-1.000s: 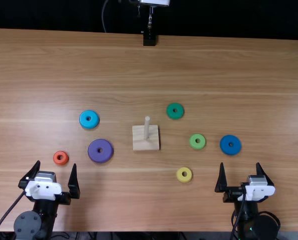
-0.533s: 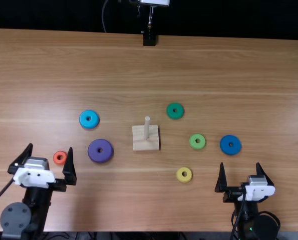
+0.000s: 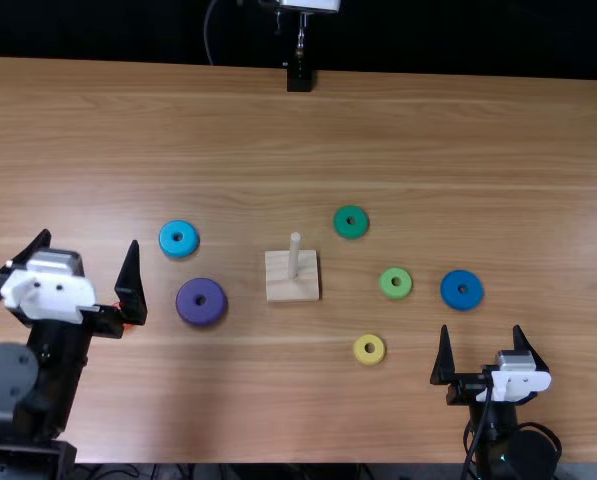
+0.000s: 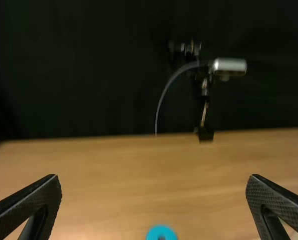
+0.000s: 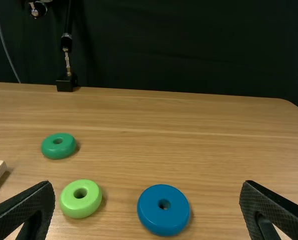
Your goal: Build the Hanoi tower: stack the rings onto the peg from bottom to top in this color order: purple, dark blue, light blue, dark green, light green, yellow, orange.
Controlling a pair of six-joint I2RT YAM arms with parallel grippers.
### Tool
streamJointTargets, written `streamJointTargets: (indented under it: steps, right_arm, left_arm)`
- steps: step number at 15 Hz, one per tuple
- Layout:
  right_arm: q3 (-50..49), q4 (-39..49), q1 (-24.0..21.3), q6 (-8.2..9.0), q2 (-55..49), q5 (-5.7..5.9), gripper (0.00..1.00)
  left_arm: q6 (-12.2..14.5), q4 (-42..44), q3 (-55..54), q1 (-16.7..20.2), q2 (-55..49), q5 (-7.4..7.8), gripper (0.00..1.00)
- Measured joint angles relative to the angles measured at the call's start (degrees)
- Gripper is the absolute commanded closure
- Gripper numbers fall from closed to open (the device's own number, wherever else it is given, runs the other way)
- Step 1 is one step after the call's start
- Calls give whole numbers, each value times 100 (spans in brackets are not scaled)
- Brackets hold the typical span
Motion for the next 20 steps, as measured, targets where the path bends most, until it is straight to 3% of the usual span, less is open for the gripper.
streamJointTargets:
  steps: [2, 4, 10, 14, 20]
  right_arm:
    - [0, 2, 0, -2, 2, 0, 0]
    - [0, -2, 0, 0, 2, 2, 0]
    - [0, 0, 0, -2, 2, 2, 0]
    - [0, 0, 0, -2, 2, 2, 0]
    - [0, -2, 2, -2, 0, 4, 0]
  left_arm:
    - [-2, -1117, 535, -33, 664, -20, 0]
    - [-4, -1716, 752, -282, 1447, -17, 0]
    - [-2, -1746, 754, -638, 2730, 28, 0]
    - [-2, -1751, 754, -1362, 3641, 70, 0]
    - [-2, -1751, 754, -1523, 4533, 4, 0]
